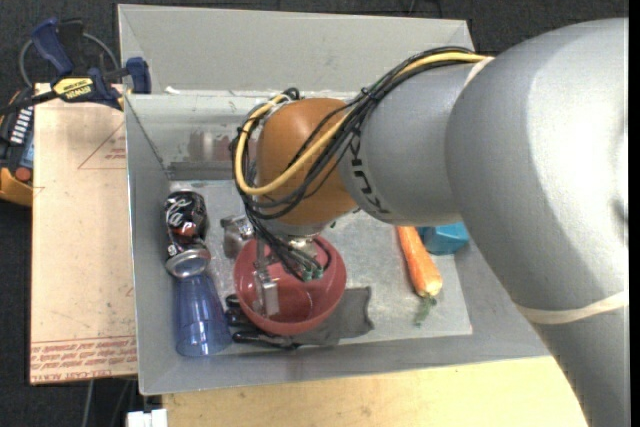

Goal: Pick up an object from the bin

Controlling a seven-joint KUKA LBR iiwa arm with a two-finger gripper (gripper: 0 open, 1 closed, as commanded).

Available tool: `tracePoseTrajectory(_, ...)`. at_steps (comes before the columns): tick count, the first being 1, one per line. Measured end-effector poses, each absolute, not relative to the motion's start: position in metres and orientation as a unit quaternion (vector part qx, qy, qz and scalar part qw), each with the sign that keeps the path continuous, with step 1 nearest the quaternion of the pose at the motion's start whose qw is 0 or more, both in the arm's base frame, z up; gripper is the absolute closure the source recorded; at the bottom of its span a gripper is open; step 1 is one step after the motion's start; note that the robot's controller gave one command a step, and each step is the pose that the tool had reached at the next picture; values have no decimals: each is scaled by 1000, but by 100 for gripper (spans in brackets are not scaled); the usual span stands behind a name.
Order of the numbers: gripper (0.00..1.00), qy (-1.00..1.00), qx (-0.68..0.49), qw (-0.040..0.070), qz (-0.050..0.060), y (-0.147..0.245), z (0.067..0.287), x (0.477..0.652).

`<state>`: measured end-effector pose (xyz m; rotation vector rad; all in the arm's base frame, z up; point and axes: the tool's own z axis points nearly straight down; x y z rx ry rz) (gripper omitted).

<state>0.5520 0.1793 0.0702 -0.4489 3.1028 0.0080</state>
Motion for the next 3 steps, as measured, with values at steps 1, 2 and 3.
tracePoseTrajectory(1, 100, 977, -212, 34, 9, 155, 84, 496)
tracePoseTrajectory(2, 100, 977, -212, 34, 9, 155, 84, 496)
tracePoseTrajectory(3, 100, 977, -212, 33, 9, 155, 86, 496)
